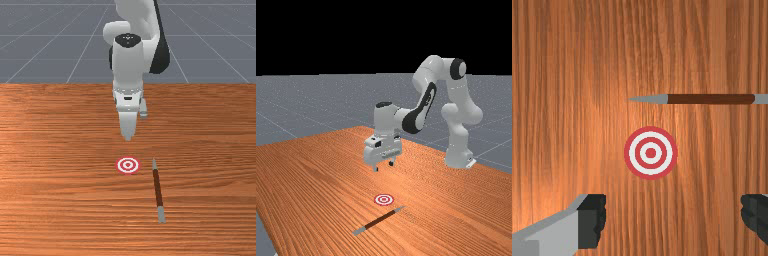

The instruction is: Pick up the pen and put it to the marker

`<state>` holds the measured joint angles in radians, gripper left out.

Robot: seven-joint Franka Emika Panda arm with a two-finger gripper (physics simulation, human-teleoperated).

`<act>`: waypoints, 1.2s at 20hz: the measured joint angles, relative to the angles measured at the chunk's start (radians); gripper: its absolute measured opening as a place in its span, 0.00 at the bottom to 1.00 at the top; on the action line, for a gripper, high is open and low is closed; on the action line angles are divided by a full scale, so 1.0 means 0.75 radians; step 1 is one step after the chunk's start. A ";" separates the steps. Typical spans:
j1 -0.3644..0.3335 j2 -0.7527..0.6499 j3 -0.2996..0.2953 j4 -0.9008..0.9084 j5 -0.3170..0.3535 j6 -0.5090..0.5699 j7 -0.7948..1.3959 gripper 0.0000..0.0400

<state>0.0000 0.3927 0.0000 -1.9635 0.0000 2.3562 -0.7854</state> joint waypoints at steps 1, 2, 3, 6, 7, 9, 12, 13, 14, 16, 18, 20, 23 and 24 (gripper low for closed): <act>0.000 0.000 0.000 0.000 0.000 0.000 0.000 0.62; 0.004 -0.001 -0.005 0.001 0.001 -0.008 0.025 0.77; 0.006 -0.003 -0.007 0.003 0.002 -0.013 0.041 0.86; 0.055 -0.087 -0.065 -0.049 -0.040 -0.127 0.379 0.58; 0.093 -0.154 -0.110 -0.044 -0.062 -0.234 0.692 0.36; 0.151 -0.191 -0.180 0.016 -0.062 -0.408 1.298 0.13; 0.182 -0.154 -0.234 0.100 -0.008 -0.570 1.804 0.03; 0.183 -0.146 -0.240 0.110 0.002 -0.593 1.857 0.02; 0.184 -0.140 -0.243 0.116 0.009 -0.606 1.889 0.01; 0.187 -0.136 -0.244 0.123 0.016 -0.619 1.920 0.00; 0.186 -0.130 -0.246 0.126 0.021 -0.614 1.930 0.00; 0.184 -0.112 -0.247 0.129 0.023 -0.589 1.933 0.00; 0.214 -0.057 -0.211 0.205 0.014 -0.545 1.950 0.00; 0.246 -0.023 -0.188 0.255 0.008 -0.540 1.967 0.00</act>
<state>0.1841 0.3753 -0.1407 -1.7726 0.0062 1.9509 0.6901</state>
